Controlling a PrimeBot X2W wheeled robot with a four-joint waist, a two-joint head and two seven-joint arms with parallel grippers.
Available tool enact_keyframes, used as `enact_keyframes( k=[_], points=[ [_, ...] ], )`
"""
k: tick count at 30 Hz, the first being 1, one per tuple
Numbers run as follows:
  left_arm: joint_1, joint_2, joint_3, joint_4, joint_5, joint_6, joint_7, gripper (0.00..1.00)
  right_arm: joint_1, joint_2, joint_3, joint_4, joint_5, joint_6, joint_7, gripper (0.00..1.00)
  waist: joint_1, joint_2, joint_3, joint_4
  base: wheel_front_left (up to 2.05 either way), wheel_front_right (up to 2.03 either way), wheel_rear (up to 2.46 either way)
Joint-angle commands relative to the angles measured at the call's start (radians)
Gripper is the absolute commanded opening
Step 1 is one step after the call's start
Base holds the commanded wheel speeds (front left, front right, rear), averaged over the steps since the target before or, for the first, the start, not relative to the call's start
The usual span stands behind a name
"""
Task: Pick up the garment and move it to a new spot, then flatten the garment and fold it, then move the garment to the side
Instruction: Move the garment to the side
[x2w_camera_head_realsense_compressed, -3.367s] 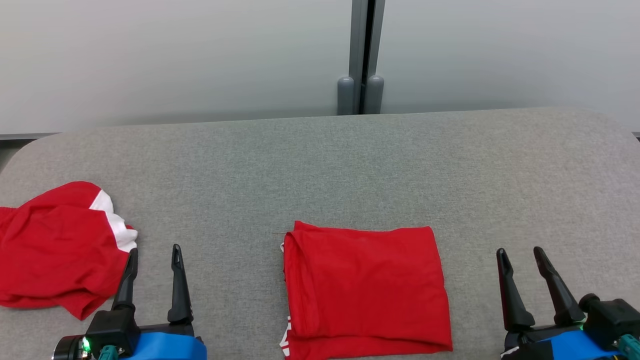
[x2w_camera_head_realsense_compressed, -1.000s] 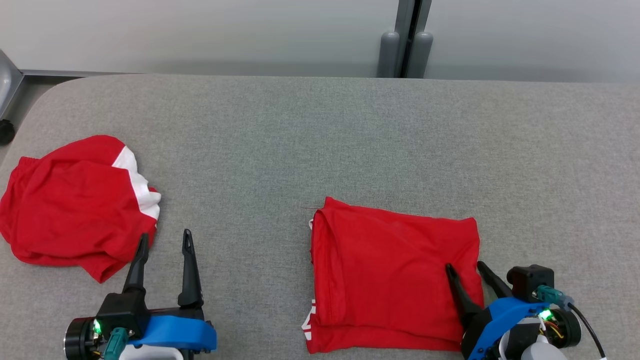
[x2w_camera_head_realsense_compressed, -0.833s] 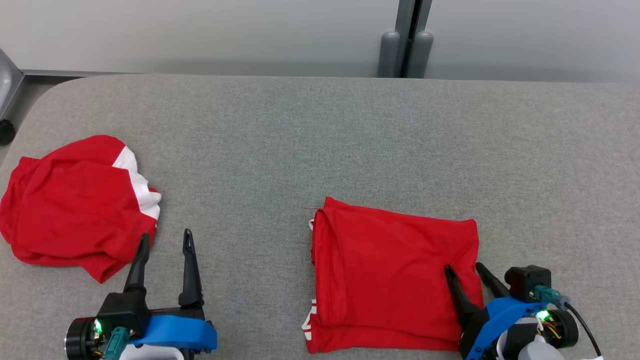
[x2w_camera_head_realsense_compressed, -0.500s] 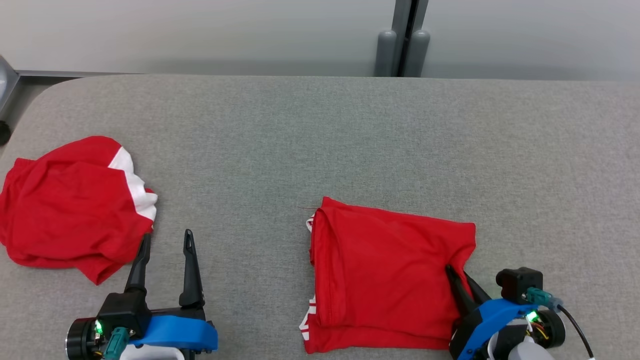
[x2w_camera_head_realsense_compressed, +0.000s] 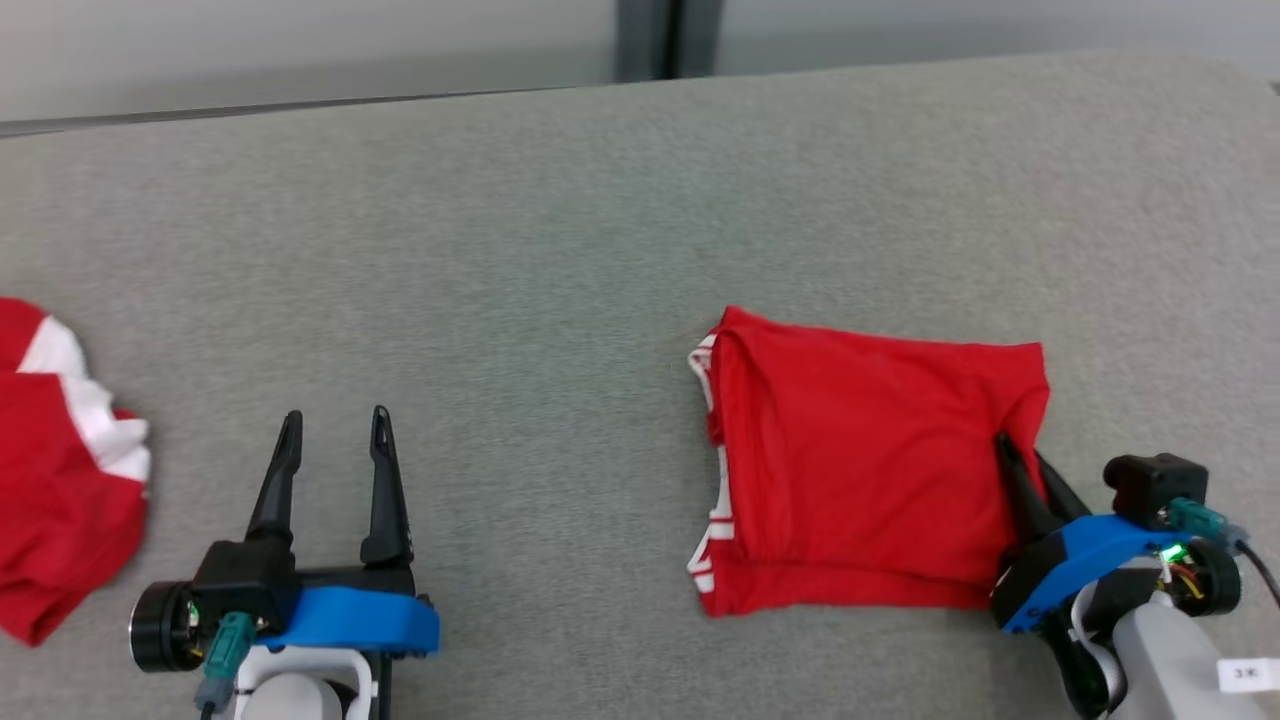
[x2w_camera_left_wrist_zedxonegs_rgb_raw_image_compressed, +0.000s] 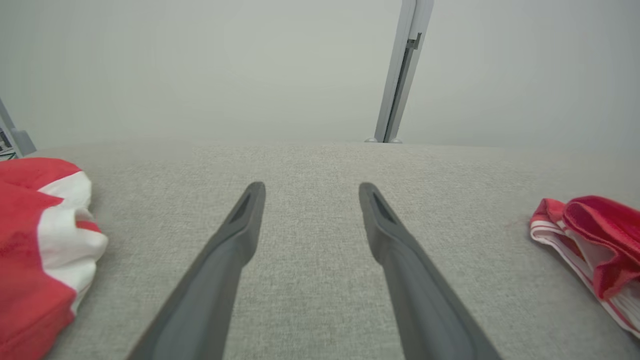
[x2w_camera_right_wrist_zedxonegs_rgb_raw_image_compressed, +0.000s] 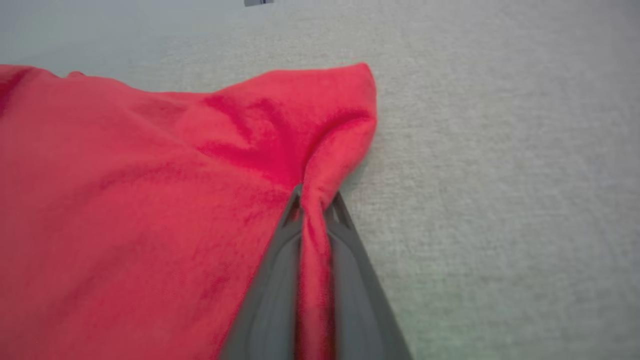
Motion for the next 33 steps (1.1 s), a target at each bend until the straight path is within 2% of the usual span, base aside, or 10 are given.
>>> enact_keyframes(
  k=[1,10,15,19,27,33],
  points=[
    [-0.022,0.004,0.002,-0.006,0.007,-0.002,-0.005,1.0,-0.017,-0.016,-0.011,-0.003,0.011,-0.002,-0.008,0.0,-0.0002,-0.0002,0.006,-0.021,0.0,0.0,0.0],
    [-0.097,0.021,0.003,-0.023,0.026,-0.008,-0.005,1.0,-0.036,-0.029,-0.026,-0.006,0.026,-0.001,-0.035,0.0,-0.0002,-0.0002,0.062,-0.121,0.0,0.0,0.0],
    [-0.119,0.028,0.006,-0.035,0.032,-0.006,-0.005,1.0,-0.079,-0.036,-0.012,-0.012,0.015,-0.001,-0.046,0.0,-0.0002,-0.0002,0.083,-0.133,0.0,0.0,0.0],
    [-0.134,0.035,0.006,-0.051,0.037,-0.006,-0.005,1.0,-0.163,-0.055,0.038,-0.024,0.003,-0.001,-0.029,0.0,-0.0002,-0.0002,0.106,-0.125,0.0,0.0,0.0],
    [-0.157,0.051,0.004,-0.094,0.046,-0.005,-0.005,1.0,-0.412,-0.194,0.13,0.004,0.024,-0.001,0.03,0.0,-0.0002,-0.0002,0.17,-0.092,0.0,0.0,0.0],
    [-0.183,0.063,-0.002,-0.138,0.055,-0.001,0.002,1.0,-0.569,-0.321,0.145,0.096,0.066,-0.001,0.057,0.0,-0.0002,-0.0002,0.233,-0.073,0.0,0.0,0.0]
  ],
)
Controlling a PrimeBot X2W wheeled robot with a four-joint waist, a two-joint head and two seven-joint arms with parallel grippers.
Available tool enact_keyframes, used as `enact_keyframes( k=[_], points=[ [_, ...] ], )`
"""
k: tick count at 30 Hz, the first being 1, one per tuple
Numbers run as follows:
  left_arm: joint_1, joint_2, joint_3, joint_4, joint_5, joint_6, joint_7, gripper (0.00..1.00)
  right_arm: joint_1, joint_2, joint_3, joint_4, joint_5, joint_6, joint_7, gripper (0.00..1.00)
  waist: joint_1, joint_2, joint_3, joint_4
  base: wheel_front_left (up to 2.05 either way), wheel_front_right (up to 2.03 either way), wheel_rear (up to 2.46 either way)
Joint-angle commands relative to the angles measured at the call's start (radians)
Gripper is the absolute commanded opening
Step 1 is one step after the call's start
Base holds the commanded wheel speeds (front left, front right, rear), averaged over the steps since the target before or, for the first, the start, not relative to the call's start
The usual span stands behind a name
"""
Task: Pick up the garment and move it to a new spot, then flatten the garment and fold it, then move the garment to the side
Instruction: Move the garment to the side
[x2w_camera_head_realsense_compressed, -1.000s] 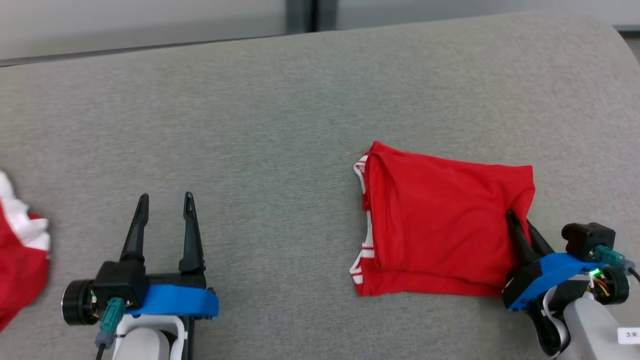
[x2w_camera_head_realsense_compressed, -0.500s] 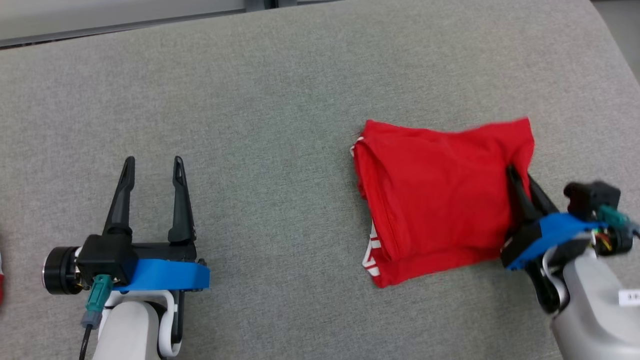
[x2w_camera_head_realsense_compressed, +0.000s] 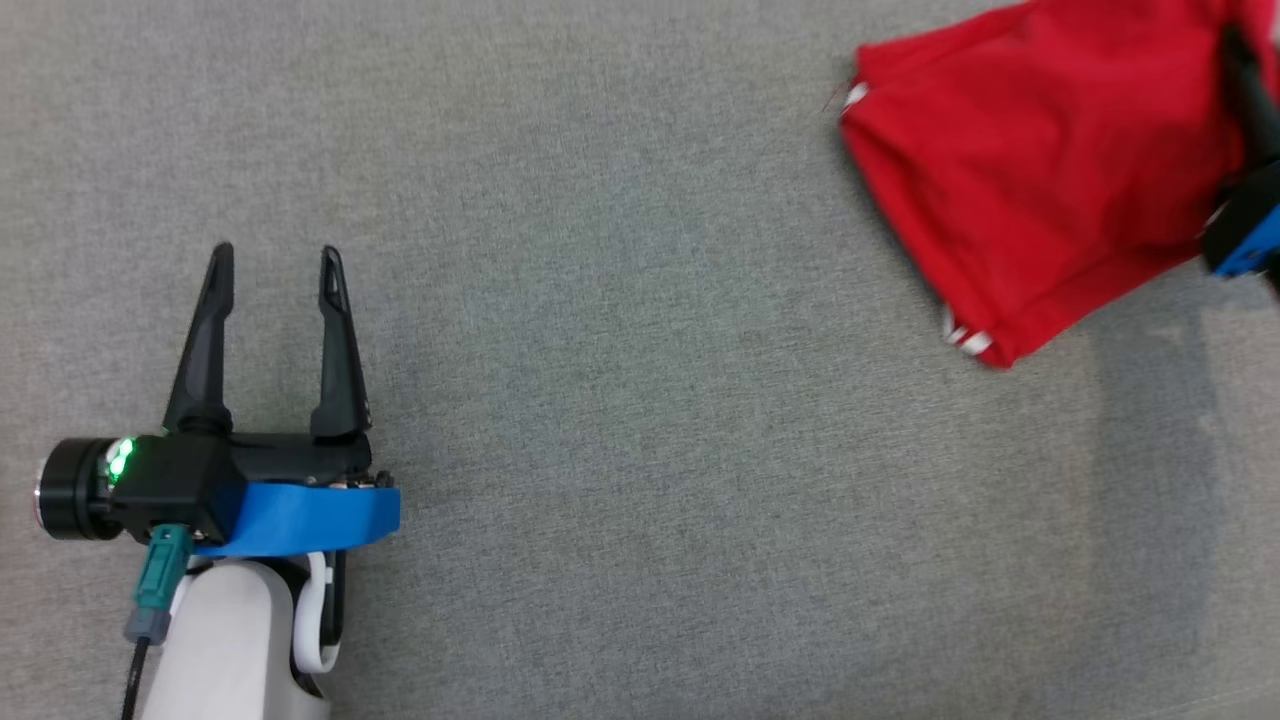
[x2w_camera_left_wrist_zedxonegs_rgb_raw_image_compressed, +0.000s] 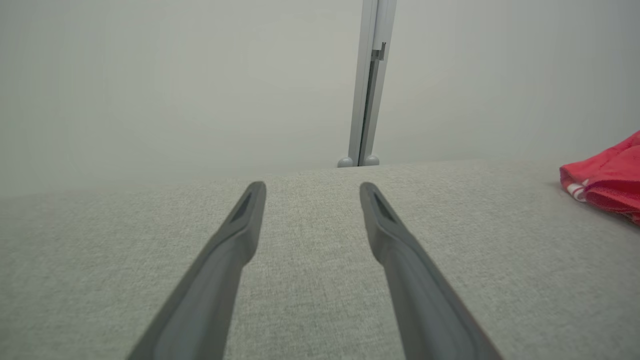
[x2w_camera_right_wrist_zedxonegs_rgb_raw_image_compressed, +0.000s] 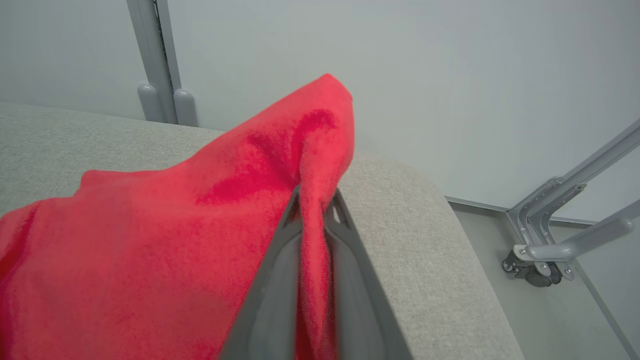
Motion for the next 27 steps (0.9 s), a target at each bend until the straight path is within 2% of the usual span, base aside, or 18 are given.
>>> enact_keyframes(
  k=[1,7,12,16,17,18,21,24,27],
  points=[
    [-0.026,0.009,0.003,-0.017,0.005,0.003,0.003,1.0,-0.045,-0.033,0.002,0.026,0.016,0.0,0.001,0.0,-0.0002,-0.0002,0.028,0.013,0.0,0.0,0.0],
    [-0.046,0.031,0.006,-0.074,0.013,0.011,0.028,1.0,-0.158,-0.134,0.009,0.145,0.06,0.0,0.003,0.0,-0.0002,-0.0002,0.082,0.004,0.0,0.0,0.0],
    [-0.045,0.041,0.001,-0.116,0.02,0.017,0.043,1.0,-0.213,-0.162,0.006,0.222,0.067,0.0,-0.018,0.0,-0.0002,-0.0002,0.103,-0.01,0.0,0.0,0.0],
    [-0.048,0.046,-0.002,-0.129,0.017,0.017,0.049,1.0,-0.236,-0.152,0.03,0.263,0.069,0.0,-0.03,0.0,-0.0002,-0.0002,0.112,-0.015,0.0,0.0,0.0],
    [-0.048,0.047,-0.003,-0.132,0.017,0.018,0.051,1.0,-0.248,-0.15,0.03,0.271,0.07,0.0,-0.043,0.05,-0.0002,-0.0002,0.114,-0.016,0.0,0.0,0.0],
    [-0.049,0.048,-0.003,-0.135,0.016,0.02,0.052,1.0,-0.26,-0.146,0.025,0.282,0.072,0.0,-0.055,1.0,-0.0002,-0.0002,0.116,-0.017,0.0,0.0,0.0],
    [-0.049,0.05,-0.005,-0.137,0.015,0.02,0.054,1.0,-0.269,-0.134,0.029,0.305,0.075,0.0,-0.071,1.0,-0.0002,-0.0002,0.118,-0.017,0.0,0.0,0.0],
    [-0.049,0.043,-0.007,-0.122,0.003,0.023,0.044,1.0,-0.286,-0.158,0.027,0.345,0.033,0.0,-0.125,1.0,-0.0002,-0.0002,0.103,0.0,0.0,0.0,0.0],
    [-0.036,0.037,-0.004,-0.108,-0.003,0.026,0.037,1.0,-0.281,-0.154,0.026,0.356,0.015,0.0,-0.143,1.0,-0.0002,-0.0002,0.084,0.009,0.0,0.0,0.0]
  ],
)
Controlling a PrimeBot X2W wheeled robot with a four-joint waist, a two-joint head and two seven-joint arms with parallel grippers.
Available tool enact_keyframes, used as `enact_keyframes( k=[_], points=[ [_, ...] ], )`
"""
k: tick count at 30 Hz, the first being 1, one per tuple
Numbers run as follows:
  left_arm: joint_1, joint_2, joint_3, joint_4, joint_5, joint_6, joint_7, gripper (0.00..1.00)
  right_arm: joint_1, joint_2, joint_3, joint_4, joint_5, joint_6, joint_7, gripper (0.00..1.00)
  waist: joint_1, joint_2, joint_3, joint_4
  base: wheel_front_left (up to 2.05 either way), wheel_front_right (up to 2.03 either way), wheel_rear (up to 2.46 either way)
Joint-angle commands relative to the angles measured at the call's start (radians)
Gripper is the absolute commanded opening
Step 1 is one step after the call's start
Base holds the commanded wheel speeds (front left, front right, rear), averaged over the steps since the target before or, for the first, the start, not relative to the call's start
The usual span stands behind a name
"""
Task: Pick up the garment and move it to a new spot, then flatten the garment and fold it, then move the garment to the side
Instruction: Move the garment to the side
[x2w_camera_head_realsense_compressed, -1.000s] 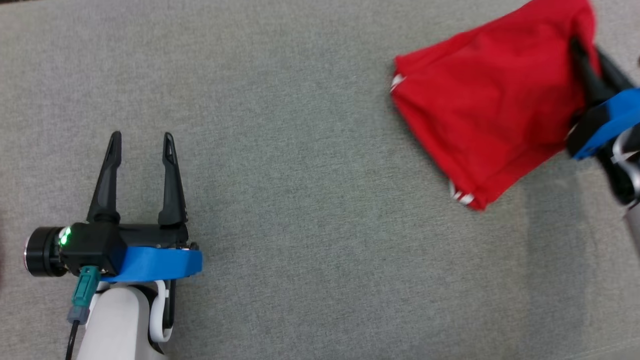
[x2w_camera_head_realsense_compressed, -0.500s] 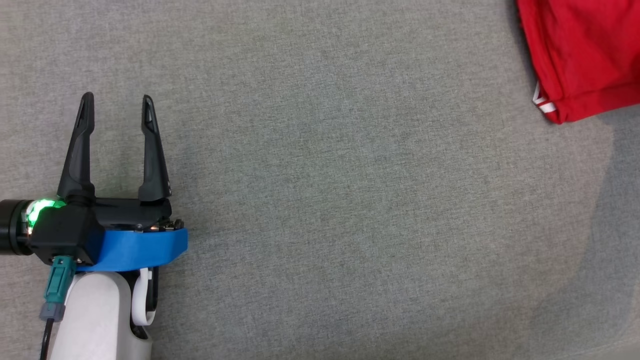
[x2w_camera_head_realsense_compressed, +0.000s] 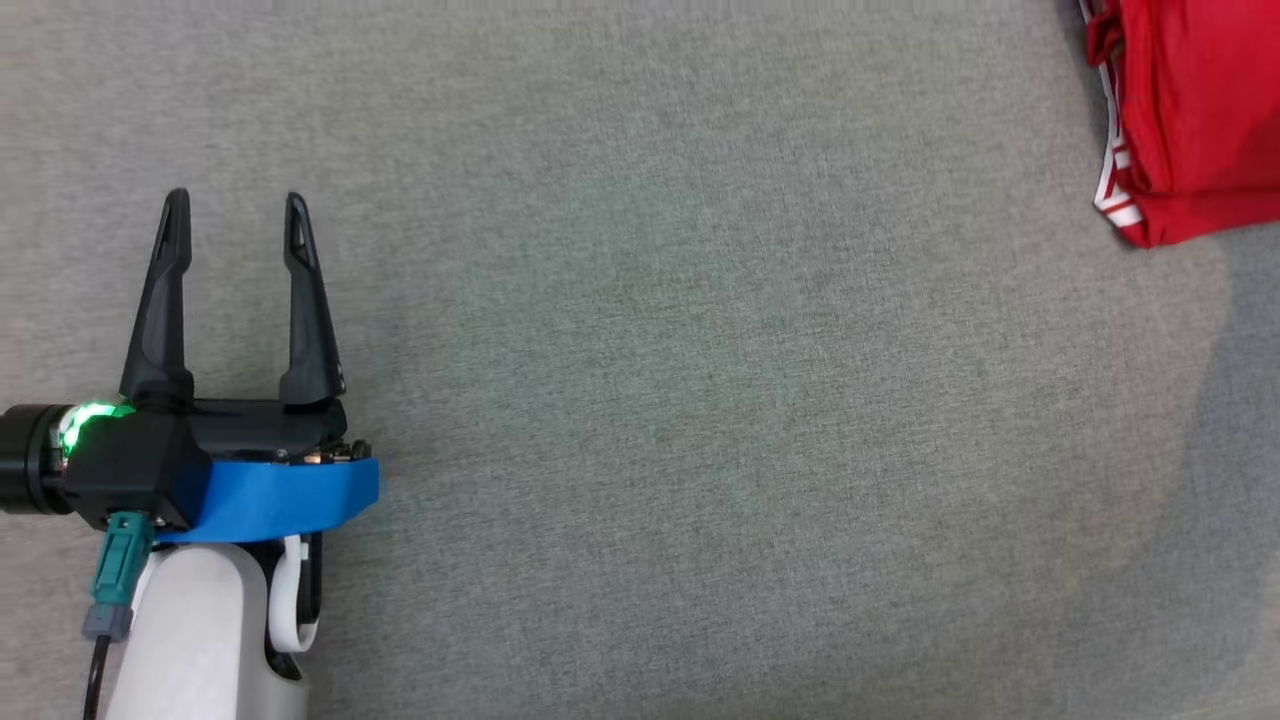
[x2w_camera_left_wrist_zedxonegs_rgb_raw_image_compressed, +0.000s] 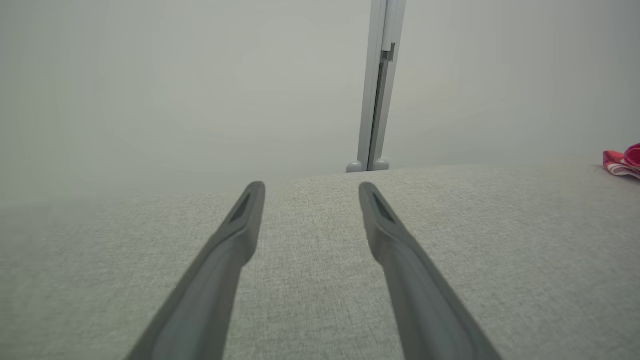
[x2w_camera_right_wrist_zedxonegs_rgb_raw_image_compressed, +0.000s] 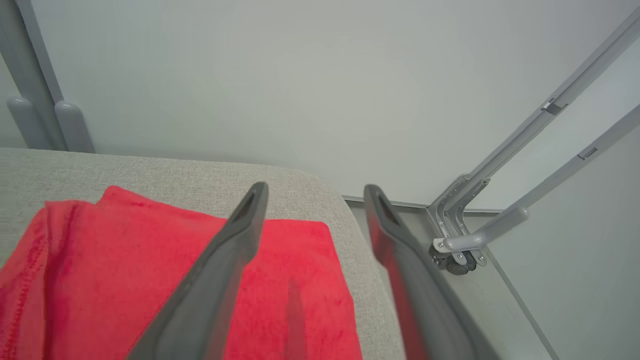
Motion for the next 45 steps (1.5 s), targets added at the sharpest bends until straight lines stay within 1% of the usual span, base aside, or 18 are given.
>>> enact_keyframes(
  k=[1,6,9,14,17,24,29,36,42,45],
  points=[
    [0.004,-0.003,0.003,0.006,-0.005,0.006,-0.007,1.0,-0.007,0.005,-0.005,0.003,-0.002,0.0,-0.007,1.0,0.0001,0.0001,-0.011,0.003,0.0,0.0,0.0],
    [0.047,-0.019,0.013,0.043,-0.031,0.017,-0.029,1.0,0.061,0.045,-0.005,-0.05,-0.008,0.0,-0.025,1.0,0.0001,0.0001,-0.081,0.026,0.0,0.0,0.0],
    [0.08,-0.026,0.019,0.065,-0.044,0.022,-0.036,1.0,0.114,0.078,-0.022,-0.135,-0.01,0.0,-0.026,1.0,0.0001,0.0001,-0.126,0.04,0.0,0.0,0.0],
    [0.127,-0.037,0.028,0.107,-0.062,0.023,-0.043,1.0,0.247,0.159,-0.06,-0.248,-0.027,0.0,-0.026,1.0,0.0001,0.0001,-0.22,0.074,0.0,0.0,0.0],
    [0.159,-0.04,0.037,0.129,-0.073,0.023,-0.046,1.0,0.329,0.216,-0.066,-0.305,-0.044,0.0,-0.026,1.0,0.0001,0.0001,-0.273,0.091,0.0,0.0,0.0],
    [0.225,-0.048,0.042,0.158,-0.084,0.014,-0.047,1.0,0.497,0.311,-0.079,-0.408,-0.065,0.0,-0.026,1.0,0.0001,0.0001,-0.374,0.121,0.0,0.0,0.0],
    [0.263,-0.052,0.046,0.172,-0.086,0.005,-0.047,1.0,0.612,0.359,-0.075,-0.473,-0.069,0.0,-0.026,1.0,0.0001,0.0001,-0.419,0.129,0.0,0.0,0.0],
    [0.287,-0.062,0.043,0.193,-0.091,-0.004,-0.047,1.0,0.769,0.397,-0.132,-0.577,-0.055,0.0,-0.025,1.0,0.0001,0.0001,-0.456,0.134,0.0,0.0,0.0],
    [0.293,-0.069,0.034,0.202,-0.09,-0.011,-0.047,1.0,0.916,0.431,-0.196,-0.717,-0.071,0.0,0.009,1.0,0.0001,0.0001,-0.477,0.13,0.0,0.0,0.0],
    [0.29,-0.07,0.031,0.204,-0.089,-0.011,-0.047,1.0,0.993,0.463,-0.232,-0.799,-0.086,0.0,0.034,1.0,0.0001,0.0001,-0.486,0.13,0.0,0.0,0.0]
  ],
)
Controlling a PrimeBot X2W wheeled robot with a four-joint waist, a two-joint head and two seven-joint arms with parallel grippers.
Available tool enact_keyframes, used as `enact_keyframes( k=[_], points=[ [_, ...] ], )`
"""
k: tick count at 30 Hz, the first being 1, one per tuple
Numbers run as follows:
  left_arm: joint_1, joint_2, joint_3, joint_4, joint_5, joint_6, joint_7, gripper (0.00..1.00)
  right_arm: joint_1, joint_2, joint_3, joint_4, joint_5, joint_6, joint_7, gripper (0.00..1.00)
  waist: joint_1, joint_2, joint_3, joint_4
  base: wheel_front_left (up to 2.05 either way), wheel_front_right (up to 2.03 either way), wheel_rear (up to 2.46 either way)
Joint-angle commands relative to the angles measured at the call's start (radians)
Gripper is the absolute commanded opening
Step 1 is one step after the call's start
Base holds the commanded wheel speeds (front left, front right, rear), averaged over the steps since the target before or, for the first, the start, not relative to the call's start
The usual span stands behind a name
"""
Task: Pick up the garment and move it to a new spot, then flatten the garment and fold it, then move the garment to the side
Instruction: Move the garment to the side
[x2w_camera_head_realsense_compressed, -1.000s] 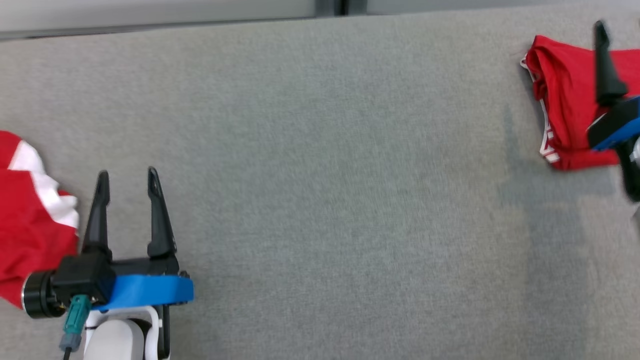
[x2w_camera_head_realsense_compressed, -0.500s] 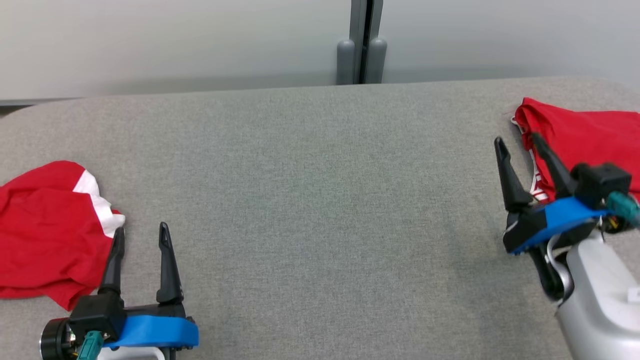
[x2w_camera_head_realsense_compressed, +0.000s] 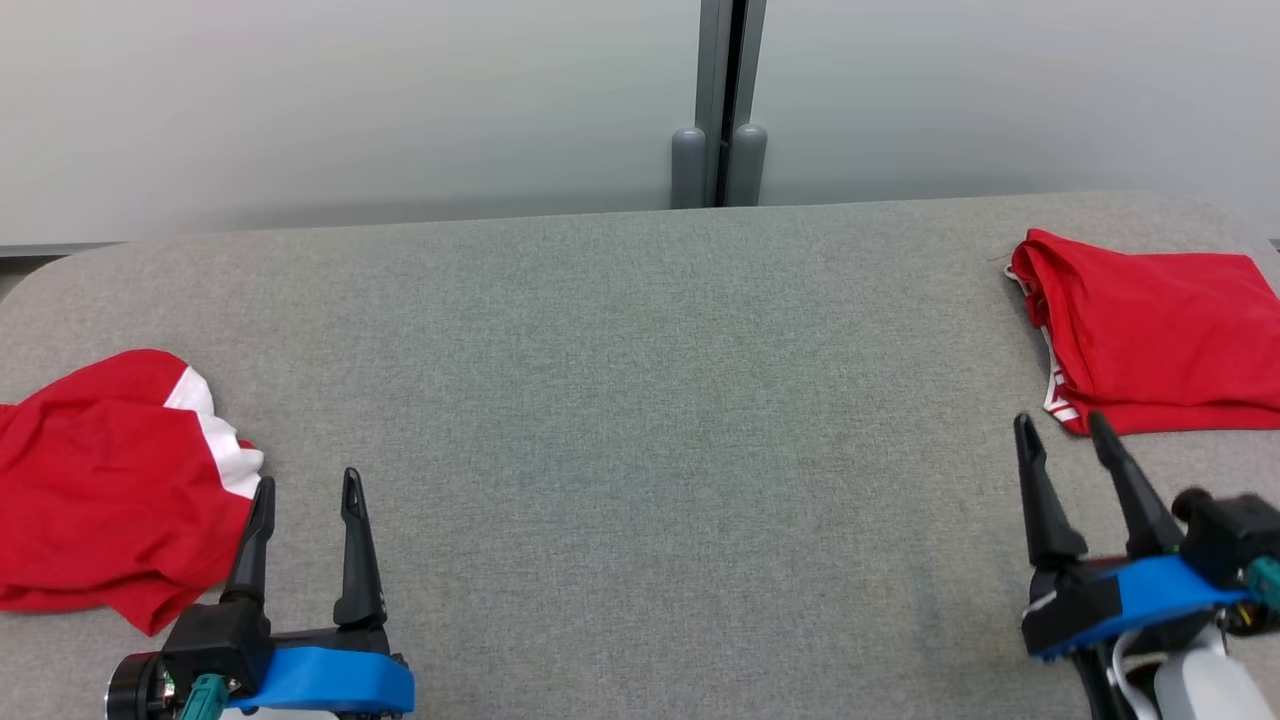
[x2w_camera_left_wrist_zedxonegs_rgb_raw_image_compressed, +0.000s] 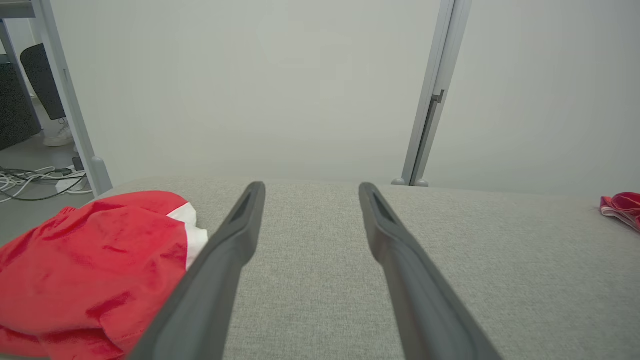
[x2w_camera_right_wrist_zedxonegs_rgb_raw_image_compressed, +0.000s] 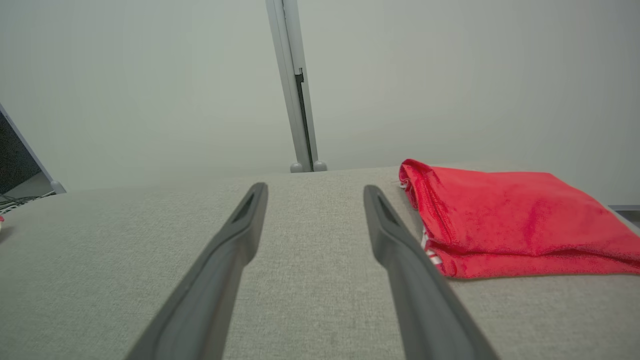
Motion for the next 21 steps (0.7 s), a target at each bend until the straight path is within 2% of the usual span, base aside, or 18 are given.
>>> enact_keyframes(
  k=[1,9,15,21],
  points=[
    [-0.001,0.0,0.001,0.001,-0.002,-0.003,-0.005,1.0,0.04,0.016,-0.008,-0.033,-0.015,0.0,0.011,1.0,0.0001,0.0002,-0.003,0.0,0.0,0.0,0.0],
    [-0.009,0.004,-0.013,0.003,0.008,-0.001,0.0,1.0,0.194,0.092,-0.044,-0.205,-0.071,0.0,0.074,1.0,0.0001,0.0002,-0.013,0.011,0.0,0.0,0.0],
    [-0.004,0.016,-0.015,-0.017,0.007,0.005,0.019,1.0,0.238,0.112,-0.046,-0.286,-0.098,0.0,0.101,1.0,0.0001,0.0002,-0.014,0.02,0.0,0.0,0.0],
    [-0.002,0.023,-0.02,-0.034,0.003,0.008,0.031,1.0,0.244,0.115,-0.053,-0.313,-0.113,0.0,0.124,1.0,0.0001,0.0002,-0.016,0.031,0.0,0.0,0.0]
  ],
)
